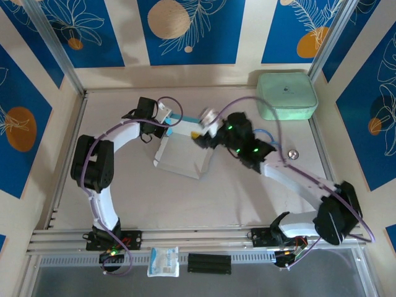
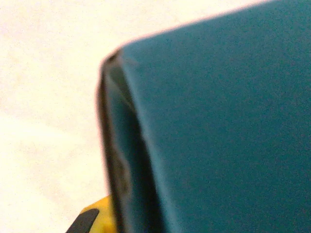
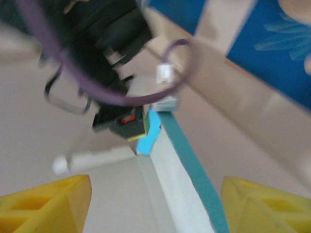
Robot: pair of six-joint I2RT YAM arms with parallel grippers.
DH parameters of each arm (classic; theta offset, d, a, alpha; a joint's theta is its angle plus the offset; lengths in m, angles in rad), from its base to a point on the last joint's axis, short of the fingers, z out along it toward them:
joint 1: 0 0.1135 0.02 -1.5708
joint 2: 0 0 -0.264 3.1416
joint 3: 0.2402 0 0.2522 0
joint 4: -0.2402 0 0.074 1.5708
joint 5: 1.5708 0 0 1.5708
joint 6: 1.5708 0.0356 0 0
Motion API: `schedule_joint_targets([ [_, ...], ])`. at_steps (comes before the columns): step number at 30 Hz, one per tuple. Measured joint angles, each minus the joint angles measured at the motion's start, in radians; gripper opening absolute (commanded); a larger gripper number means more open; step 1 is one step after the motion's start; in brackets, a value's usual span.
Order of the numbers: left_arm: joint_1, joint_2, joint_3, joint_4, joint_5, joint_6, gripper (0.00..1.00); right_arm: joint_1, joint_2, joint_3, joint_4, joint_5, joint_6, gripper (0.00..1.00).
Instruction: Fold the paper box
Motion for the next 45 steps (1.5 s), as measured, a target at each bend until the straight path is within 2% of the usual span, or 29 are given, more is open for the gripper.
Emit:
schedule_joint_targets([
  [2, -0.018, -0.035, -0.030, -0.018, -0.010, -0.062, 0.00, -0.074, -0.033, 0.037, -0.087, -0.065, 0.298, 0.66],
  [4, -0.046, -0.058, -0.056, -0.032, -0.033, -0.124, 0.00, -0.104, -0.063, 0.023, -0.139, -0.088, 0.557, 0.67],
  [9, -0.141, -0.064, -0.119, -0.024, -0.142, -0.248, 0.00, 0.042, -0.105, -0.092, -0.163, -0.043, 1.086, 0.68],
  [12, -0.171, -0.073, -0.137, 0.008, -0.196, -0.298, 0.00, 0.087, -0.078, -0.137, -0.119, 0.003, 1.343, 0.68],
  [16, -0.186, -0.090, -0.175, 0.051, -0.246, -0.343, 0.00, 0.089, 0.019, -0.190, -0.004, 0.094, 1.564, 0.67],
  [19, -0.199, -0.114, -0.211, 0.079, -0.280, -0.362, 0.00, 0.085, 0.119, -0.201, 0.093, 0.159, 1.629, 0.62],
  [25, -0.205, -0.129, -0.236, 0.097, -0.306, -0.367, 0.00, 0.049, 0.270, -0.181, 0.295, 0.209, 1.616, 0.62],
  [32, -0.207, -0.129, -0.238, 0.104, -0.306, -0.366, 0.00, 0.006, 0.429, -0.156, 0.491, 0.202, 1.614, 0.46],
  [45, -0.208, -0.123, -0.227, 0.092, -0.298, -0.356, 0.00, 0.006, 0.511, -0.140, 0.689, 0.170, 1.610, 0.26],
])
